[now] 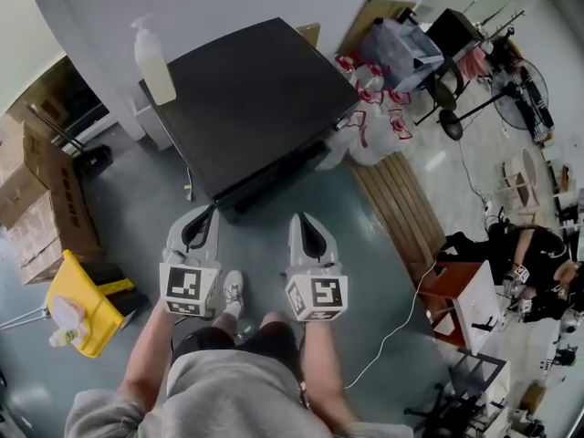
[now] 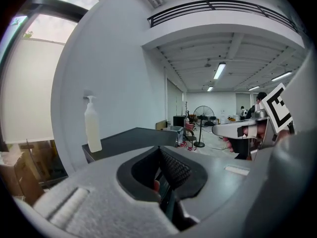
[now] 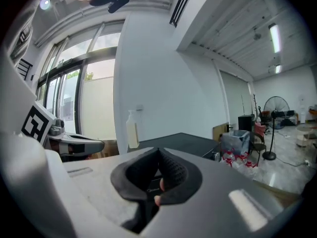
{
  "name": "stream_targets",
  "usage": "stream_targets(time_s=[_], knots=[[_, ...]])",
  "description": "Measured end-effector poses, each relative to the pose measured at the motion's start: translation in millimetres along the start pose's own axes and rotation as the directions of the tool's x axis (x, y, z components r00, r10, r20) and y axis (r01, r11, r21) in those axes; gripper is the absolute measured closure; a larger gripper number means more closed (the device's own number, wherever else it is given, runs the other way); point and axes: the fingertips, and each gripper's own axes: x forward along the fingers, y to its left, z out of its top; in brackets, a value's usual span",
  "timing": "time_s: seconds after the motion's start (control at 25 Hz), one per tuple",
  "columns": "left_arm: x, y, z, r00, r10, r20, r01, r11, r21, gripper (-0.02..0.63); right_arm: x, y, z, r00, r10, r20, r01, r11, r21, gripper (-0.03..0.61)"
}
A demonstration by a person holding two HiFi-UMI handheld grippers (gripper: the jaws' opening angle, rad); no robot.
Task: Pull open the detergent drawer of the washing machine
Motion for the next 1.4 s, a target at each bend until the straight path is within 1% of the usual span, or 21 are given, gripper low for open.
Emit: stream_targets(time_s=[0.16, 0.32, 0.48, 0.56, 0.8, 0.92, 1.0, 1.12, 1.2, 1.24, 1.32, 1.4], knots=[[23.7, 10.0, -22.8, 0.999, -0.002, -0.037, 0.001, 1.000, -0.006, 0.603, 32.4, -2.1, -26.9, 0.999, 0.021, -0.034, -0.019, 0.999, 0.047, 0.574], [42.4, 16.8, -53.6, 0.997, 0.015, -0.070, -0.017, 0.999, -0.029, 0.603, 62.1, -6.6, -62.9, 0.997, 0.055, -0.060, -0.047, 0.991, 0.124, 0.574], [52.8, 15.4, -84.8, 0.994, 0.029, -0.107, -0.034, 0.998, -0.044, 0.603, 83.8, -12.2, -97.7, 0.992, 0.103, -0.071, -0.084, 0.969, 0.232, 0.575], [53.6, 12.7, -99.8, 0.992, 0.038, -0.122, -0.044, 0.998, -0.050, 0.603, 91.2, -14.5, -114.5, 0.989, 0.125, -0.077, -0.100, 0.958, 0.270, 0.574], [56.0, 16.6, -152.8, 0.984, 0.107, -0.145, -0.120, 0.989, -0.082, 0.603, 115.7, -20.1, -160.9, 0.983, 0.165, -0.084, -0.134, 0.946, 0.295, 0.575], [56.3, 17.3, -170.6, 0.978, 0.133, -0.161, -0.151, 0.983, -0.106, 0.603, 125.4, -19.9, -180.0, 0.978, 0.190, -0.083, -0.158, 0.942, 0.296, 0.575], [55.3, 16.6, -183.6, 0.974, 0.144, -0.172, -0.164, 0.980, -0.111, 0.603, 129.5, -17.8, -189.6, 0.974, 0.215, -0.071, -0.183, 0.932, 0.313, 0.575], [53.0, 17.9, -204.8, 0.968, 0.160, -0.196, -0.185, 0.976, -0.116, 0.603, 133.9, -11.2, -199.9, 0.964, 0.263, -0.037, -0.231, 0.901, 0.366, 0.574], [52.0, 20.4, -217.5, 0.964, 0.168, -0.207, -0.196, 0.973, -0.121, 0.603, 138.5, -7.5, -205.3, 0.959, 0.282, -0.009, -0.253, 0.874, 0.415, 0.574], [51.4, 21.6, -223.2, 0.962, 0.172, -0.212, -0.201, 0.972, -0.124, 0.603, 141.1, -5.5, -207.6, 0.956, 0.294, 0.006, -0.266, 0.857, 0.441, 0.540], [51.1, 23.3, -233.0, 0.958, 0.179, -0.226, -0.212, 0.969, -0.131, 0.603, 145.9, -1.9, -210.3, 0.944, 0.326, 0.045, -0.305, 0.814, 0.494, 0.530], [52.4, 23.1, -240.3, 0.955, 0.178, -0.236, -0.214, 0.968, -0.133, 0.603, 149.0, 0.8, -212.5, 0.927, 0.364, 0.087, -0.350, 0.763, 0.544, 0.413]])
